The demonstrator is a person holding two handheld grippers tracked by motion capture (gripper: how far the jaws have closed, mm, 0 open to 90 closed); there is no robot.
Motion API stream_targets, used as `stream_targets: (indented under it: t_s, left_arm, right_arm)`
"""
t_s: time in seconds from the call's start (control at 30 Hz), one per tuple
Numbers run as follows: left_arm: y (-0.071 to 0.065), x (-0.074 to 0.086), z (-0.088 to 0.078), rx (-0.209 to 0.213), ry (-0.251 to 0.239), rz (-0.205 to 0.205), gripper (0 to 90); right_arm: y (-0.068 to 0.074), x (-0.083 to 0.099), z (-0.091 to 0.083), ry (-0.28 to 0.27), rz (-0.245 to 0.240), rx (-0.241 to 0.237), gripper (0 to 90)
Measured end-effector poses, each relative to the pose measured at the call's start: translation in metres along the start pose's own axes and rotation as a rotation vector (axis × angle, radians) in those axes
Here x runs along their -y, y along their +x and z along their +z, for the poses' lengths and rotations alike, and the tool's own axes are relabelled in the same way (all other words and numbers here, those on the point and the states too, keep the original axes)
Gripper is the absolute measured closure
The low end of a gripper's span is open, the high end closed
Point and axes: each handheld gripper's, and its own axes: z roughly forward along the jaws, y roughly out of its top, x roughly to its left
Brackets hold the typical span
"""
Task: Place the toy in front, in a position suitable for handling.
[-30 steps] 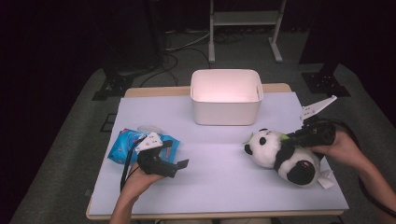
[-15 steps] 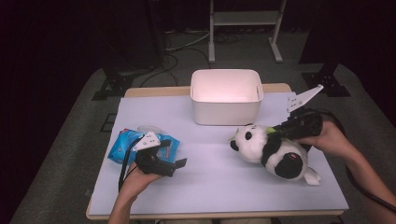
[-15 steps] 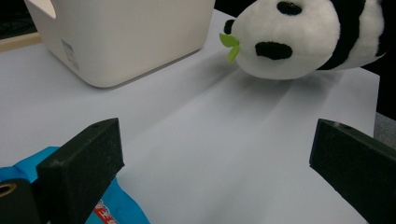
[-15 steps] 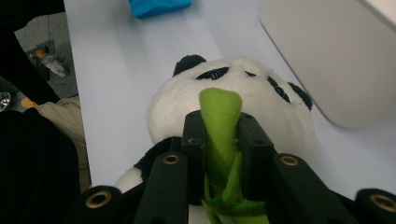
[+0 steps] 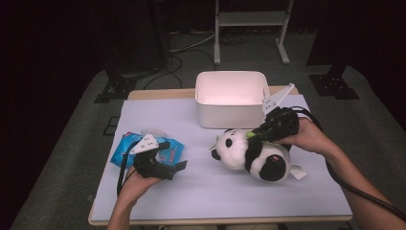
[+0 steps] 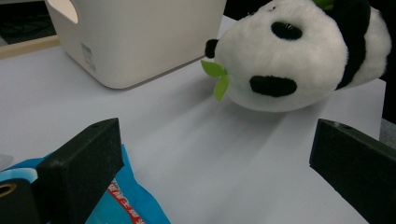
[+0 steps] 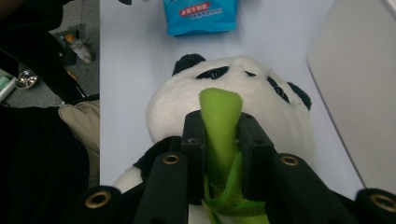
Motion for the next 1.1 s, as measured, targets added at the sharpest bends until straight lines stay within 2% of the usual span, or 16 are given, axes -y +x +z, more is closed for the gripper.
stream_targets:
  t_s: [0.2,0.3,0.43,0.57,0.6,0.63,0.8,0.87,0.93,0.97,1.07,1.1]
  left_arm:
    - [0.001,0.000,-0.001,-0.005,-0.005,-0.004,2.1]
    - [0.001,0.001,-0.001,-0.005,-0.006,-0.008,2.0]
    - [0.002,0.001,-0.001,-0.008,-0.001,-0.008,2.1]
    - [0.002,0.002,0.000,-0.010,0.003,-0.004,2.0]
    - [0.002,0.002,0.000,-0.010,0.003,-0.004,2.1]
    - [0.002,0.002,0.000,-0.007,0.008,-0.004,2.0]
    - [0.001,0.003,0.002,-0.005,0.014,-0.006,2.0]
    - [0.001,0.003,0.003,-0.005,0.014,-0.006,2.1]
    - [0.001,0.003,0.003,-0.004,0.014,-0.007,2.1]
    - [0.001,0.003,0.004,-0.001,0.018,-0.006,2.1]
    - [0.001,0.003,0.004,0.001,0.023,-0.001,2.1]
    - [0.000,0.004,0.005,0.004,0.027,-0.004,2.1]
  right_arm:
    - [0.003,-0.012,0.014,0.007,-0.027,-0.034,74.4]
    - [0.006,-0.015,0.027,0.017,-0.048,-0.057,74.3]
    - [0.007,-0.013,0.040,0.031,-0.056,-0.082,74.1]
    - [0.008,-0.003,0.059,0.080,-0.040,-0.113,73.7]
    - [0.008,-0.003,0.059,0.080,-0.040,-0.113,73.7]
    - [0.007,0.003,0.061,0.058,-0.026,-0.139,73.0]
    - [0.008,0.008,0.058,0.031,-0.012,-0.130,70.6]
    - [0.009,0.010,0.056,0.025,-0.003,-0.123,64.2]
    - [0.009,0.010,0.055,0.019,0.000,-0.122,63.0]
    - [0.009,0.011,0.052,0.013,0.003,-0.120,57.5]
    - [0.009,0.013,0.049,0.006,0.016,-0.131,55.8]
    - [0.010,0.016,0.046,-0.001,0.018,-0.125,52.8]
